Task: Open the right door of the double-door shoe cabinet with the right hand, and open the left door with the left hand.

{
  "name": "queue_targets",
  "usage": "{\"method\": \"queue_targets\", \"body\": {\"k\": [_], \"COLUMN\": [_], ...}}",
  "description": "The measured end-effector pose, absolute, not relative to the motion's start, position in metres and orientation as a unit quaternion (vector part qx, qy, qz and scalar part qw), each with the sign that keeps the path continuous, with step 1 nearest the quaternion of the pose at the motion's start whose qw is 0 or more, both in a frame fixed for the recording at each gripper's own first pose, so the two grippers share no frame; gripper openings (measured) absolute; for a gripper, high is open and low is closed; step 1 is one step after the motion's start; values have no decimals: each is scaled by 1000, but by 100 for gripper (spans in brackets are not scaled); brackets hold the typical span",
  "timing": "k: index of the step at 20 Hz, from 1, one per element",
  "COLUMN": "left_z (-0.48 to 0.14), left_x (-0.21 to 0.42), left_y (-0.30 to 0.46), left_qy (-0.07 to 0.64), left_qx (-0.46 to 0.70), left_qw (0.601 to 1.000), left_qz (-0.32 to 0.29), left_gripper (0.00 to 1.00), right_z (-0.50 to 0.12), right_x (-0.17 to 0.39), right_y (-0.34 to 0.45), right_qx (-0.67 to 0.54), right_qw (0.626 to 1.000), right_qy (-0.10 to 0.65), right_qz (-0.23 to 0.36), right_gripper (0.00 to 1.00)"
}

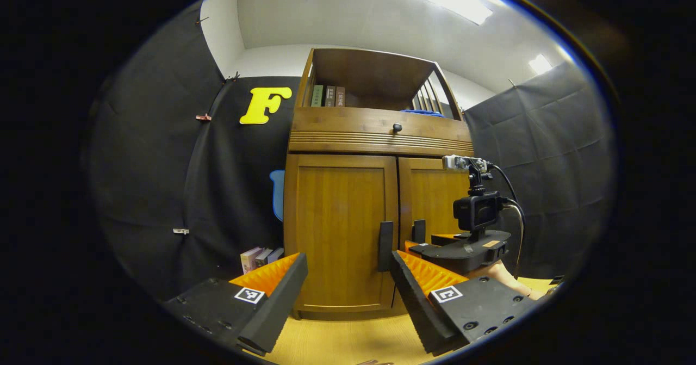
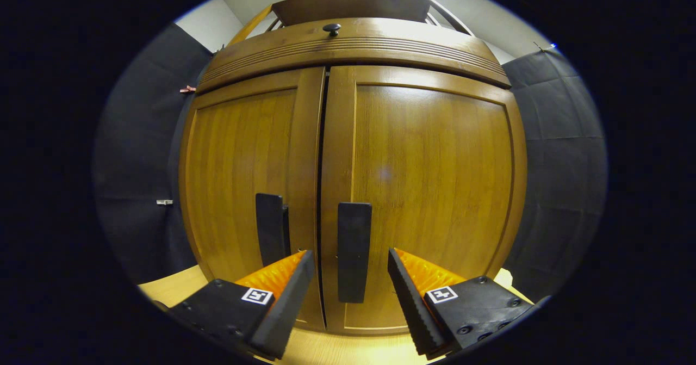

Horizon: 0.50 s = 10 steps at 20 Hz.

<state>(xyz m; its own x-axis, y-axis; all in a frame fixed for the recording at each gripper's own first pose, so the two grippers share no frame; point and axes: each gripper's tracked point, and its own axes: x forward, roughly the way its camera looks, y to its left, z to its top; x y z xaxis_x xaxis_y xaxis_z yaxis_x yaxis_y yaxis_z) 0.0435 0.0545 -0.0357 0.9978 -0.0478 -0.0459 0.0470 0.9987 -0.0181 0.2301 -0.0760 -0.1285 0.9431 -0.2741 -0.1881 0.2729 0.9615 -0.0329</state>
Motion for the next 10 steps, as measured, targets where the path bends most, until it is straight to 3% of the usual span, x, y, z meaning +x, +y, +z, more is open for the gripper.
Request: {"method": "queue_targets", "body": {"k": [4, 7, 10], "left_z": [-45, -52, -53], "left_x": [50, 53, 53], "left_y": [62, 62, 62], "left_qy": [32, 40, 45], "left_qx": [-8, -10, -6], "left_qw": [999, 999, 999], "left_qz": [-12, -13, -10], "left_gripper": [94, 95, 94], "right_z": [-139, -145, -142], "right_x": [252, 257, 254], "right_y": [-84, -83, -84], "right_qx": [-2, 3, -7], "right_qw": [983, 985, 985], "right_qy": [107, 103, 100], "right_qz": [-146, -141, -141], "right_gripper": [64, 40, 29]}}
